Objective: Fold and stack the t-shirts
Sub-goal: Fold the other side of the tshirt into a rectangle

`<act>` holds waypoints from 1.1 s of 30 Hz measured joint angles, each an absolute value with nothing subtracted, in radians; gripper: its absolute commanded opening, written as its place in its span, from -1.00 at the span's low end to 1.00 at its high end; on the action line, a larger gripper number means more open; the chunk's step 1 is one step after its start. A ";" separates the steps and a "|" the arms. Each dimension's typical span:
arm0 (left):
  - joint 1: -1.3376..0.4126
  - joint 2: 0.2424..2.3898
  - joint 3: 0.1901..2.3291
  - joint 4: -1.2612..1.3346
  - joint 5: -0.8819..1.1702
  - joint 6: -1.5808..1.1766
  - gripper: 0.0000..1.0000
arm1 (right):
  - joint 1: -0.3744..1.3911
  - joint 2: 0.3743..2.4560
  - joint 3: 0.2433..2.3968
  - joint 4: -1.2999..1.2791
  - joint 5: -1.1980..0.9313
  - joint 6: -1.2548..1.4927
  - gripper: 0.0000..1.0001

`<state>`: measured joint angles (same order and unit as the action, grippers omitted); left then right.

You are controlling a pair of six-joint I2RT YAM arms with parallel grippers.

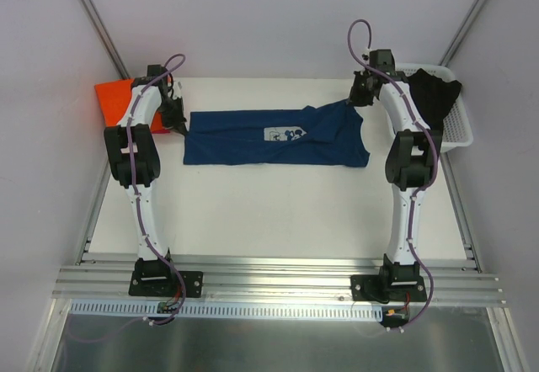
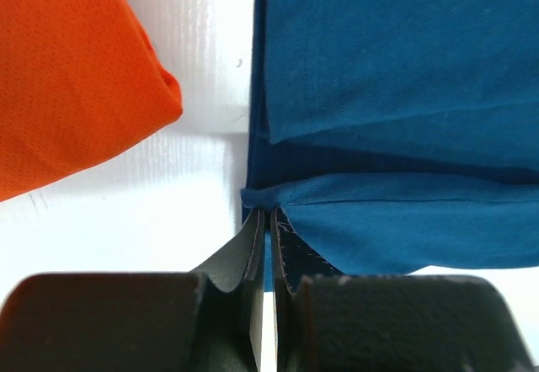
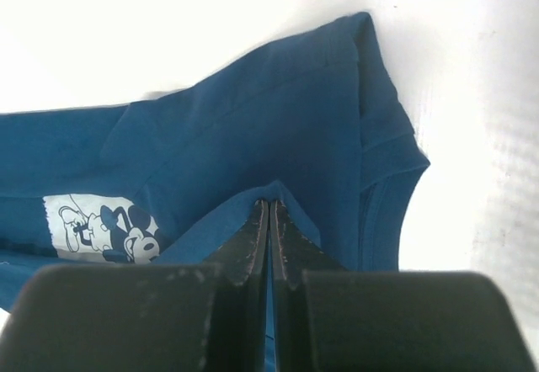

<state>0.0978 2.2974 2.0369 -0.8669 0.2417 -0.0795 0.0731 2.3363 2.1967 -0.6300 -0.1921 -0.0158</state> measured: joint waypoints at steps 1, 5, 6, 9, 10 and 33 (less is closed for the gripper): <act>0.098 2.297 2.033 -0.865 0.235 -0.080 -1.00 | 0.076 2.340 2.202 -0.630 -0.192 -0.015 -0.99; 0.101 2.296 2.019 -0.863 0.218 -0.083 -1.00 | 0.091 2.368 2.232 -0.623 -0.191 -0.016 -0.99; 0.102 2.296 2.014 -0.862 0.214 -0.084 -1.00 | 0.092 2.373 2.233 -0.622 -0.191 -0.016 -0.99; 0.108 2.296 2.008 -0.862 0.199 -0.086 -1.00 | 0.099 2.392 2.234 -0.622 -0.189 -0.016 -0.99; 0.112 2.296 2.008 -0.862 0.197 -0.086 -1.00 | 0.100 2.399 2.234 -0.622 -0.188 -0.017 -0.99; 0.106 2.298 2.048 -0.846 0.064 -0.094 0.99 | 0.098 2.444 2.289 -0.624 -0.125 -0.039 0.54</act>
